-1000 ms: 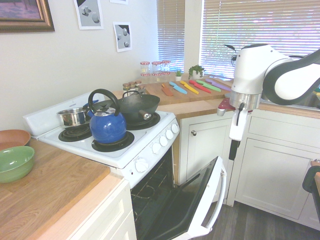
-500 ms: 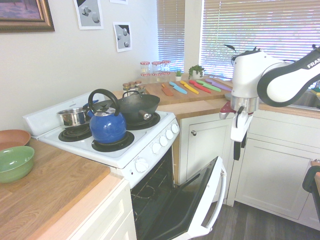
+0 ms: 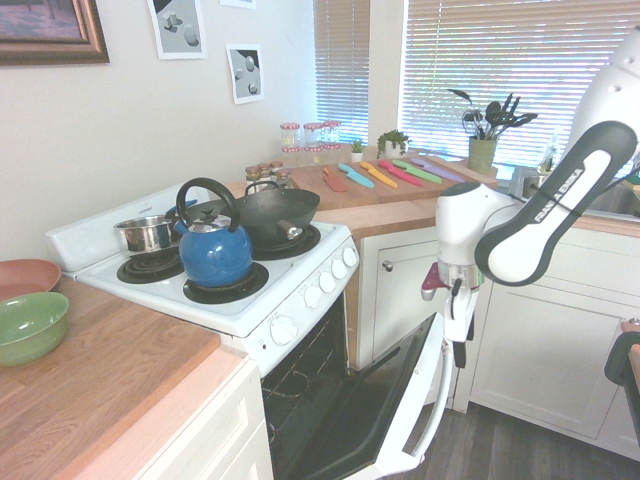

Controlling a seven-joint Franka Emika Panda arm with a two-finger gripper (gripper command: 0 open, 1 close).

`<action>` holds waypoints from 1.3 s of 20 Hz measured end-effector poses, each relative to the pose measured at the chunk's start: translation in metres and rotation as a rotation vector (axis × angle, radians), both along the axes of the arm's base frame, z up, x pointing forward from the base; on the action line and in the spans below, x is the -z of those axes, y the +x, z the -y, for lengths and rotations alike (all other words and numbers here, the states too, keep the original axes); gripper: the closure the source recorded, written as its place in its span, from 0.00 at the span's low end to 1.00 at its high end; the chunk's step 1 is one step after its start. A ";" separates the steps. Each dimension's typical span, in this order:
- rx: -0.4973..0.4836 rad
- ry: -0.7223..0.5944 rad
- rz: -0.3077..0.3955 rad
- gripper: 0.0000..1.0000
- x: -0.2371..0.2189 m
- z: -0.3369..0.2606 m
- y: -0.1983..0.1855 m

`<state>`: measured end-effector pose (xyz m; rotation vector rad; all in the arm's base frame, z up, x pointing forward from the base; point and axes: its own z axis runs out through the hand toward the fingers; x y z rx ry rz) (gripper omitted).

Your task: Close the oven

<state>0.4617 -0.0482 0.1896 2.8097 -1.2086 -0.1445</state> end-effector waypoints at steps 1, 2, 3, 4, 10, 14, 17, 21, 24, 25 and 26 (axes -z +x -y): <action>0.003 -0.003 -0.004 0.00 0.007 0.003 0.004; 0.009 -0.005 -0.012 0.00 0.014 0.006 0.007; 0.013 -0.005 -0.020 0.00 0.020 0.008 0.010; 0.018 -0.005 -0.030 0.00 0.027 0.009 0.013; -0.013 0.008 -0.108 0.00 0.063 0.005 0.008; -0.032 0.021 -0.122 0.00 0.074 0.000 0.005; -0.039 0.030 -0.110 0.00 0.086 -0.006 0.008; -0.041 0.037 -0.078 0.00 0.110 -0.023 0.022; -0.029 0.036 -0.041 0.00 0.122 -0.027 0.041; -0.023 0.031 -0.019 0.00 0.124 -0.025 0.048; -0.010 0.024 -0.009 0.00 0.126 -0.023 0.052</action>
